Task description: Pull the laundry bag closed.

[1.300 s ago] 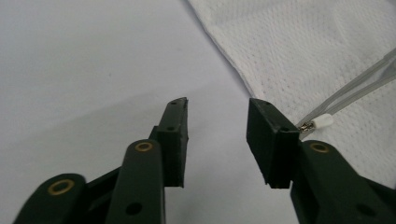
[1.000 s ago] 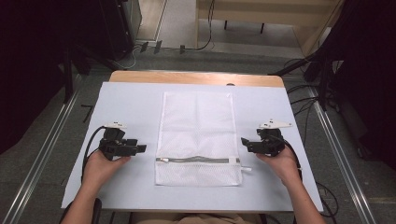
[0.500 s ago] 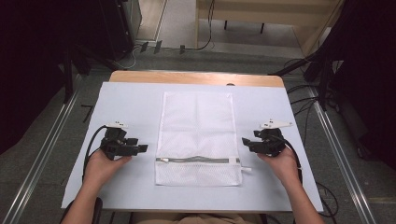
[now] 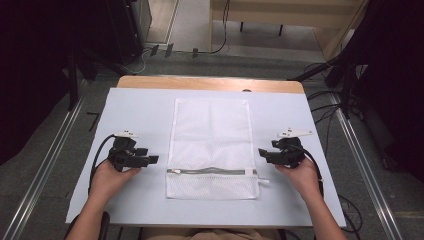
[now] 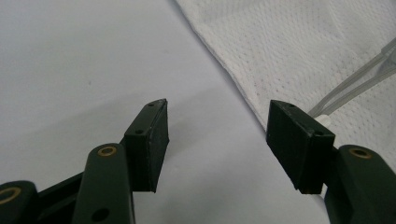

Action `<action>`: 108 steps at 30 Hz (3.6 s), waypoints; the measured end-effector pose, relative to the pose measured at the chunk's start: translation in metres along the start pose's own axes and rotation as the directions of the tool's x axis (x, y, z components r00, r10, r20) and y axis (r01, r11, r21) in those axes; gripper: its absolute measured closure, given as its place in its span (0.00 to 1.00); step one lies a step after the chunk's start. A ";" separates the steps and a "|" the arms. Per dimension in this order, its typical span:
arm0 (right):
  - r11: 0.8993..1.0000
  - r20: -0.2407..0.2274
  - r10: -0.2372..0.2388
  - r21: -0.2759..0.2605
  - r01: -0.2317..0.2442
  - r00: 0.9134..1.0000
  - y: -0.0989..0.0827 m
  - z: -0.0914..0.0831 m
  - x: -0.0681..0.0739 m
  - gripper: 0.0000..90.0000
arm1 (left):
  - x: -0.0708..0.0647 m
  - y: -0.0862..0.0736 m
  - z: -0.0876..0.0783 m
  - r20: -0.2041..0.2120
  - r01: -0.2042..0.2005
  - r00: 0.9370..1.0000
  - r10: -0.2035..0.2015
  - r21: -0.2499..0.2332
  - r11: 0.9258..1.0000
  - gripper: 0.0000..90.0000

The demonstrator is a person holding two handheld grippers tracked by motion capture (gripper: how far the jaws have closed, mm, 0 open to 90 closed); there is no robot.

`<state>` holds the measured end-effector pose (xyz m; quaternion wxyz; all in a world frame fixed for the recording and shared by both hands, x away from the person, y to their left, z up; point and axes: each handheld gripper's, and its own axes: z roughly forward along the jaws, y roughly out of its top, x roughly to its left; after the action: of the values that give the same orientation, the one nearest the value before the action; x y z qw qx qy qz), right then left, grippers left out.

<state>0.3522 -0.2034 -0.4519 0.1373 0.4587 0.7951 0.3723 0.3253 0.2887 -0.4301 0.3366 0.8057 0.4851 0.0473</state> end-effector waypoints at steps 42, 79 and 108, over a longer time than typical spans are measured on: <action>0.996 -0.150 -0.090 0.009 0.092 0.985 0.028 0.001 0.049 0.52 | -0.012 -0.007 -0.007 0.040 0.028 0.999 -0.028 0.003 1.000 0.42; 0.970 -0.306 -0.219 0.030 0.240 0.927 0.044 0.029 0.111 0.63 | -0.020 -0.022 -0.020 0.035 0.001 0.999 0.001 -0.048 0.999 0.45; 0.955 -0.404 -0.261 0.025 0.296 0.877 0.064 0.054 0.164 0.78 | -0.020 -0.021 -0.018 0.029 -0.024 0.999 0.025 -0.044 0.999 0.43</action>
<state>0.3339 -0.0220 -0.4229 0.0059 0.2599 0.8792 0.3992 0.2917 0.2881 -0.4235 0.3605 0.8046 0.4691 0.0500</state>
